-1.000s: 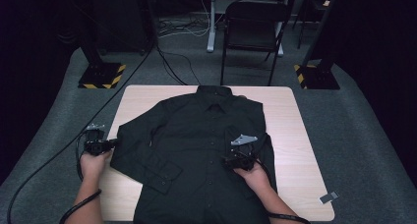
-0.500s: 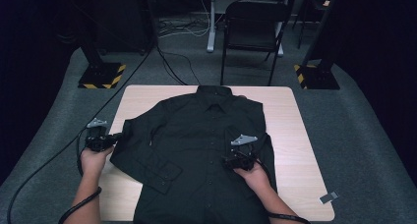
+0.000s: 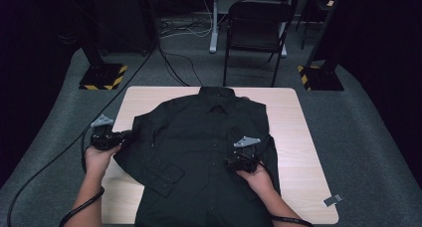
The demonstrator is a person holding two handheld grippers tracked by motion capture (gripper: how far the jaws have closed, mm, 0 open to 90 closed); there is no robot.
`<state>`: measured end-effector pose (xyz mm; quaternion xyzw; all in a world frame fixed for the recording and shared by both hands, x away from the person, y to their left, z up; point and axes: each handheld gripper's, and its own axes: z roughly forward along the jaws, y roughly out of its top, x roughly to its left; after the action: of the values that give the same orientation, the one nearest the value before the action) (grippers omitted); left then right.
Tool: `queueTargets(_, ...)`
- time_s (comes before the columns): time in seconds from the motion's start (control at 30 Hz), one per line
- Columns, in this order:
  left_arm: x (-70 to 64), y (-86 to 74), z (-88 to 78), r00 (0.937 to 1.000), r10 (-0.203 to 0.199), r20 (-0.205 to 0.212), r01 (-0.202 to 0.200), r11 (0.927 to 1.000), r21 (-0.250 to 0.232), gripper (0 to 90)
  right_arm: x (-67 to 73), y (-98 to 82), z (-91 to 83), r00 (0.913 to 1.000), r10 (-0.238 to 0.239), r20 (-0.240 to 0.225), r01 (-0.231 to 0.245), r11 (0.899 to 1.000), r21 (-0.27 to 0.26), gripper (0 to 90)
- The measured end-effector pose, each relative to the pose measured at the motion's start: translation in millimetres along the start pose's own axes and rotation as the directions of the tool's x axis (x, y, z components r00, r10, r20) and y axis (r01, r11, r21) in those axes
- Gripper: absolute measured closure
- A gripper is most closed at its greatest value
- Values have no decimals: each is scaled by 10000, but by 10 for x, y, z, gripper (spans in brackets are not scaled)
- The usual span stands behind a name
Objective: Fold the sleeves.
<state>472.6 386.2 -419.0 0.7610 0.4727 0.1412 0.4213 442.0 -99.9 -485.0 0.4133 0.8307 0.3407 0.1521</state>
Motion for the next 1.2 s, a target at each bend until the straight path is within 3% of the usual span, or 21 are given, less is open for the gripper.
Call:
queueTargets(0.5,-209,194,-8,9955,290,899,-224,9970,-744,883,0,-1,0,10000,3,4,-3,10000,-15,191)
queueTargets(0.67,-269,240,17,9882,235,1513,-78,9945,-1041,883,0,-2,0,10000,-1,7,1,10000,-19,191)
queueTargets(0.87,-335,272,74,9835,274,1787,-83,9943,-1065,883,1,-2,0,10000,4,6,-4,10000,-15,191)
queueTargets(0.97,-364,283,104,9781,153,2078,91,9932,-1163,883,0,-2,0,10000,-1,8,1,10000,-18,191)
queueTargets(1.2,-509,340,192,9714,394,2341,-134,9937,-1116,883,-1,-3,1,10000,-16,7,16,10000,-30,191)
